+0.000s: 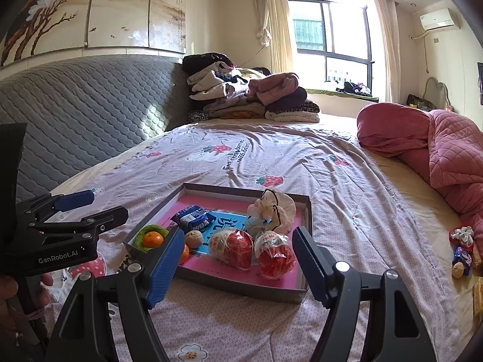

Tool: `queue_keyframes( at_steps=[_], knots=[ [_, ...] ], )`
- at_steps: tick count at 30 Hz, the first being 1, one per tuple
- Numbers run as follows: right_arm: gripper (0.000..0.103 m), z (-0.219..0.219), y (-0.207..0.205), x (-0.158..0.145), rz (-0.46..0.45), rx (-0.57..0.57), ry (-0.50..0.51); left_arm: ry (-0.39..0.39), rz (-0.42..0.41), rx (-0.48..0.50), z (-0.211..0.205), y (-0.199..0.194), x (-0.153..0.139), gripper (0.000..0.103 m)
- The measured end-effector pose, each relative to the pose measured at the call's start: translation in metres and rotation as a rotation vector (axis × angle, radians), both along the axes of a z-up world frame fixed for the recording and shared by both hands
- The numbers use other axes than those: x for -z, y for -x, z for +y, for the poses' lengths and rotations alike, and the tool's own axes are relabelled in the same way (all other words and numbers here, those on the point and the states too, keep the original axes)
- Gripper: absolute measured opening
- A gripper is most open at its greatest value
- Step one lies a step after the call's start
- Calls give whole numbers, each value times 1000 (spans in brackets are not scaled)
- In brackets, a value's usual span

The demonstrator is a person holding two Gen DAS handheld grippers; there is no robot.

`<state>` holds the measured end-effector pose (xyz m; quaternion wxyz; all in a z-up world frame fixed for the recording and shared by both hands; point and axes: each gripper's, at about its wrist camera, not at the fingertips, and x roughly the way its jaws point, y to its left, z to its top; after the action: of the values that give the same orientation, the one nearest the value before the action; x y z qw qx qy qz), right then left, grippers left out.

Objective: Organize objects

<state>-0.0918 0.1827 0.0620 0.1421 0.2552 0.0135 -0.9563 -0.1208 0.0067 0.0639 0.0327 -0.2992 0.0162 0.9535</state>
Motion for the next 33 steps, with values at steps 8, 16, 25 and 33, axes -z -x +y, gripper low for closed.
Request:
queue_keyframes(
  at_steps=[8,16,25,33],
  knots=[
    [73,-2,-9,-3,5,18,1,10,18,4,3,-15,-4,78],
    [73,-2,-17,-4,-2,28,15,13,7,-5,3,-24,-1,78],
    [74,-6,-26,-7,-5,29,12,1,2,-29,-7,-35,-1,78],
    [74,-8,-30,-5,-13,39,-2,-6,3,-44,-15,-42,-1,78]
  ],
)
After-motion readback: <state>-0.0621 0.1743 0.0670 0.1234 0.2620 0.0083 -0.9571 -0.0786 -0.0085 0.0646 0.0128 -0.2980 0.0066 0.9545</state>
